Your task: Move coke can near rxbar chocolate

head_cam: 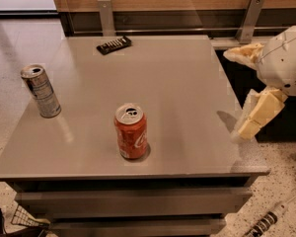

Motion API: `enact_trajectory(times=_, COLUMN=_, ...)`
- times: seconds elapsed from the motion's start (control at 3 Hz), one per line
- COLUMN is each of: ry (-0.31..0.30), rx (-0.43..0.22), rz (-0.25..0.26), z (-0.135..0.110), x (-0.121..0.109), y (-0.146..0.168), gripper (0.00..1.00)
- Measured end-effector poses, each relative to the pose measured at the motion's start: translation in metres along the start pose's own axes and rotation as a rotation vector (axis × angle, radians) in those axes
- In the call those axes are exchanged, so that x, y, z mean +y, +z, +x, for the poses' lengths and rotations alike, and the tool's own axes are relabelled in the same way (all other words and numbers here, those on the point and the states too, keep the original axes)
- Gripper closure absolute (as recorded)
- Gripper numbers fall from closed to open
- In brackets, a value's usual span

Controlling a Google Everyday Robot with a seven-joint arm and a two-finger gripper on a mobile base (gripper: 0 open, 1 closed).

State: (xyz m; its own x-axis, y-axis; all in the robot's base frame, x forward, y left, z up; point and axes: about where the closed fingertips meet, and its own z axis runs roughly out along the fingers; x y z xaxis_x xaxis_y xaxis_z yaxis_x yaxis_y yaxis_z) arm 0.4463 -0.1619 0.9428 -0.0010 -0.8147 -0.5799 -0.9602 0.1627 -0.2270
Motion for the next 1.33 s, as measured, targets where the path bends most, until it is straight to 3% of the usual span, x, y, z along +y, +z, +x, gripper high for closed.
enact_trajectory(times=0.33, ry=0.011, rx=-0.284, rz=-0.064, z=-0.019, x=0.007, y=0.051, gripper=0.0)
enact_trajectory(times=1.0, ry=0.119, rx=-0.616, rz=-0.116, z=-0.035, x=0.021, y=0.101, gripper=0.0)
enact_trajectory(times=1.33, ry=0.133, rx=-0.705, rz=-0.147, z=-0.049, x=0.03, y=0.113, gripper=0.0)
